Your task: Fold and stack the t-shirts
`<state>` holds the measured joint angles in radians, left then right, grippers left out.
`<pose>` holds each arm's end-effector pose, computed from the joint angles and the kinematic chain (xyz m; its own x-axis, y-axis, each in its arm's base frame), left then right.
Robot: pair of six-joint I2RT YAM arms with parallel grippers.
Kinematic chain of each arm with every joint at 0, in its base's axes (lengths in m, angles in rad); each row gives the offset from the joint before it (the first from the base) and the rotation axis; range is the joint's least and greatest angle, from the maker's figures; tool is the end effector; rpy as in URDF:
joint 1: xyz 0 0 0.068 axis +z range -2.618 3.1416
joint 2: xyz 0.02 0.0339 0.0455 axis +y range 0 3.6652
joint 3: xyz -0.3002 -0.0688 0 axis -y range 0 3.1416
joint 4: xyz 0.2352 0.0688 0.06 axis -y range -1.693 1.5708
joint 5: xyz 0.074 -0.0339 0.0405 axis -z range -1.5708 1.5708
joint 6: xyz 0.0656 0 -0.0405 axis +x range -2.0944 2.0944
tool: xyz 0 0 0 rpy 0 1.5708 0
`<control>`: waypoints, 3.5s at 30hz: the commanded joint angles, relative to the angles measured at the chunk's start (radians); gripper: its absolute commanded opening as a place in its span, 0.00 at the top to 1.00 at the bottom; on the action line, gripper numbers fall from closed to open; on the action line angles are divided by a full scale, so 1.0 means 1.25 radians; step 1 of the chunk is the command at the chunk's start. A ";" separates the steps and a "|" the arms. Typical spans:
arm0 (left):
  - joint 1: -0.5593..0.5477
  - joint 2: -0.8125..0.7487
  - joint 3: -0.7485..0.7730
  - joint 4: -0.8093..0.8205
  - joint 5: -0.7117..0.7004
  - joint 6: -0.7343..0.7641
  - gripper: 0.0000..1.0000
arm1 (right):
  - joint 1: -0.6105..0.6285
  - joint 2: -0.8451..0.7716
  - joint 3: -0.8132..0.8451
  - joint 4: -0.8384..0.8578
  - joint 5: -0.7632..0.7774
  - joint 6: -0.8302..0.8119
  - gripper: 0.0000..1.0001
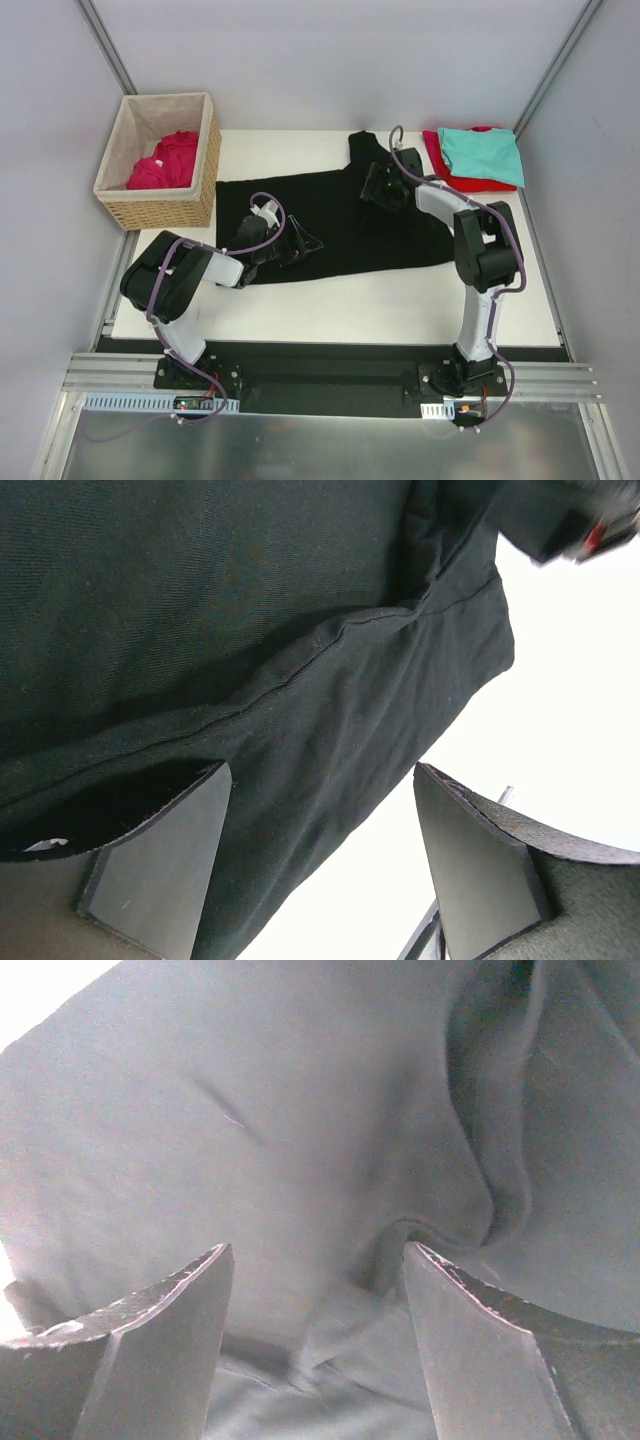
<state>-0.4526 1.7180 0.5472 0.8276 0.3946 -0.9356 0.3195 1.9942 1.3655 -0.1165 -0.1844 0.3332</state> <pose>0.2926 -0.1703 0.1719 -0.7666 -0.4535 -0.4546 0.1891 0.5171 -0.8348 0.4430 0.1592 0.2035 -0.7512 0.0901 -0.6539 -0.2021 0.9116 0.3579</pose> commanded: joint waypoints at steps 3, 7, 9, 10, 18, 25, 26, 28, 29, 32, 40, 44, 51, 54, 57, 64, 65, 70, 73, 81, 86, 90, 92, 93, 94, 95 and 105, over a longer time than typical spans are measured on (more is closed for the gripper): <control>-0.010 0.048 0.003 -0.042 0.021 0.007 0.25 | 0.032 0.060 0.184 -0.005 -0.022 0.001 0.27; -0.010 0.049 0.006 -0.042 0.024 0.010 0.25 | 0.040 0.124 0.295 0.001 -0.040 0.005 0.26; -0.010 0.049 0.009 -0.046 0.028 0.011 0.25 | 0.043 0.151 0.347 0.019 -0.060 0.001 0.26; -0.010 0.052 0.014 -0.050 0.033 0.011 0.25 | 0.045 0.150 0.350 0.031 -0.063 -0.003 0.26; -0.010 -0.001 0.024 -0.092 0.045 0.022 0.25 | 0.056 -0.156 0.096 -0.046 0.056 -0.139 0.16; -0.016 -0.180 0.212 -0.388 0.091 0.097 0.23 | 0.055 -0.387 -0.225 -0.074 0.200 -0.155 0.08; -0.016 -0.197 0.244 -0.477 0.089 0.131 0.22 | 0.054 -0.399 -0.242 -0.072 0.206 -0.155 0.08; -0.016 -0.241 0.331 -0.561 0.064 0.159 0.20 | 0.050 -0.420 -0.271 -0.072 0.216 -0.149 0.08; -0.015 -0.255 0.356 -0.595 0.046 0.184 0.19 | 0.048 -0.429 -0.291 -0.072 0.222 -0.140 0.08; -0.015 -0.292 0.437 -0.777 -0.045 0.227 0.17 | 0.043 -0.428 -0.314 -0.077 0.235 -0.129 0.08; 0.024 -0.404 0.224 -0.881 -0.283 0.202 0.15 | -0.027 -0.398 -0.343 -0.088 0.195 -0.103 0.08; 0.059 -0.399 0.134 -0.859 -0.335 0.175 0.14 | -0.046 -0.372 -0.323 -0.106 0.198 -0.106 0.08; 0.077 -0.330 0.100 -0.807 -0.330 0.166 0.14 | -0.083 -0.315 -0.284 -0.151 0.206 -0.103 0.07; 0.082 -0.310 0.091 -0.784 -0.332 0.162 0.14 | -0.096 -0.292 -0.280 -0.155 0.210 -0.105 0.07; 0.091 -0.298 0.076 -0.768 -0.334 0.159 0.14 | -0.114 -0.265 -0.296 -0.153 0.193 -0.087 0.08; 0.099 -0.301 0.015 -0.754 -0.346 0.129 0.14 | -0.121 -0.270 -0.339 -0.167 0.210 -0.057 0.08; 0.099 -0.304 -0.001 -0.754 -0.349 0.124 0.15 | -0.119 -0.276 -0.349 -0.168 0.215 -0.052 0.07; 0.098 -0.350 -0.056 -0.754 -0.359 0.108 0.15 | -0.119 -0.334 -0.432 -0.176 0.218 -0.025 0.07; 0.098 -0.394 -0.099 -0.759 -0.353 0.102 0.15 | -0.118 -0.394 -0.493 -0.177 0.218 -0.015 0.07; 0.098 -0.572 -0.179 -0.872 -0.333 0.056 0.17 | -0.100 -0.518 -0.563 -0.245 0.194 0.039 0.07; 0.098 -0.666 -0.185 -0.965 -0.354 0.023 0.18 | -0.075 -0.591 -0.590 -0.357 0.225 0.087 0.07; 0.098 -0.728 -0.196 -1.011 -0.372 0.001 0.18 | -0.067 -0.725 -0.666 -0.411 0.218 0.137 0.07; 0.098 -0.754 -0.198 -1.029 -0.379 -0.006 0.18 | -0.063 -0.817 -0.690 -0.465 0.227 0.148 0.06; 0.098 -0.760 -0.200 -1.034 -0.380 -0.007 0.18 | -0.062 -0.848 -0.694 -0.486 0.236 0.149 0.06; 0.097 -0.764 -0.200 -1.039 -0.380 -0.010 0.18 | -0.063 -0.909 -0.698 -0.525 0.249 0.151 0.06; 0.098 -0.771 -0.201 -1.047 -0.378 -0.011 0.17 | -0.062 -0.934 -0.698 -0.543 0.257 0.149 0.05; 0.097 -0.850 -0.189 -1.088 -0.349 -0.027 0.18 | -0.047 -1.086 -0.685 -0.638 0.258 0.158 0.05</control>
<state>-0.3382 0.6952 0.3172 -0.4156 -0.0383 -0.9585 0.2379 0.6933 0.4911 -0.8307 0.1192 0.5091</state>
